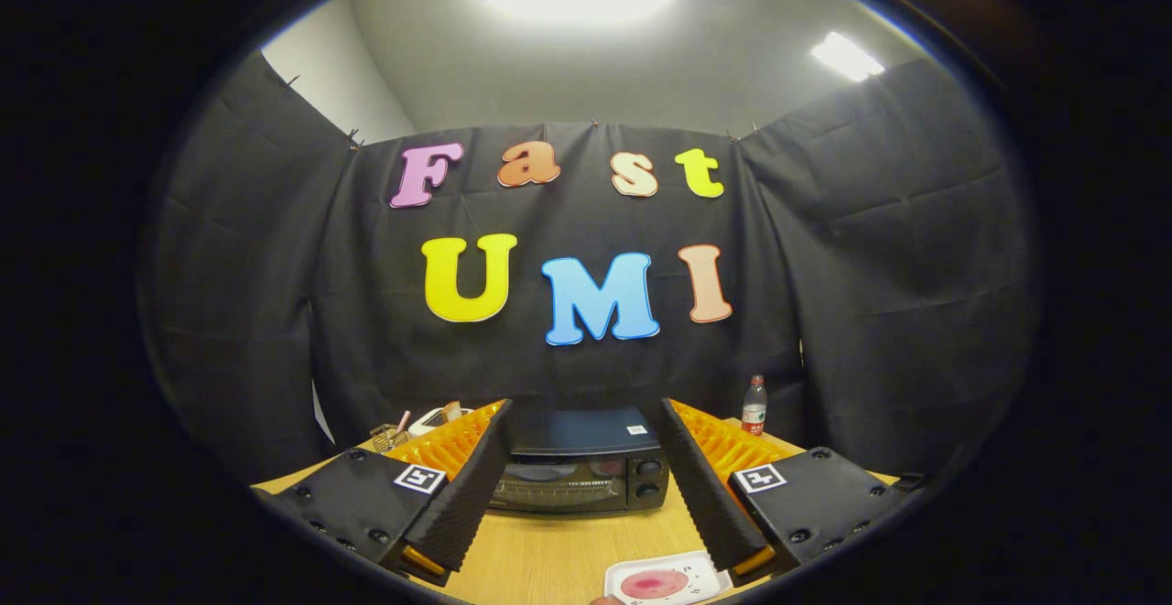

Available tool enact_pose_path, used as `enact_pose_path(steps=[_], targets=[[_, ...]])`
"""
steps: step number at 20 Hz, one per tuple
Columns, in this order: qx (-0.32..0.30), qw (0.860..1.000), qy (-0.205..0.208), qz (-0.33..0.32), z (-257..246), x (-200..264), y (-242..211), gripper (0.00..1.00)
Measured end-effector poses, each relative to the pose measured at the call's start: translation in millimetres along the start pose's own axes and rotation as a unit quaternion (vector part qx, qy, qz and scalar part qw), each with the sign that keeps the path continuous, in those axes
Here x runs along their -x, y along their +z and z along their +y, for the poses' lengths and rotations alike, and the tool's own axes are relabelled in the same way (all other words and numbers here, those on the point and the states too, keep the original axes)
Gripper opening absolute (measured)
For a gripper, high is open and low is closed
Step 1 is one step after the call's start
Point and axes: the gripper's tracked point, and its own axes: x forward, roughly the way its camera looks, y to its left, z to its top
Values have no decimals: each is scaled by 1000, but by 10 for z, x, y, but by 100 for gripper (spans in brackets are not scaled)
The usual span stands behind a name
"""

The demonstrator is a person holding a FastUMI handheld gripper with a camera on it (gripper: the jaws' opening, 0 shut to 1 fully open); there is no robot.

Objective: Open the toaster oven, put the food inside, and close the toaster oven door.

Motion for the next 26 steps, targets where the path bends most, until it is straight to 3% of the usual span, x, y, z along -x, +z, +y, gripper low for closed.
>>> enact_pose_path(steps=[11,17,26], targets=[[-19,998,44,31,422,-925,-377,98],[-46,995,53,68,505,-1461,-787,99],[-28,989,59,135,569,-2001,-1508,98]])
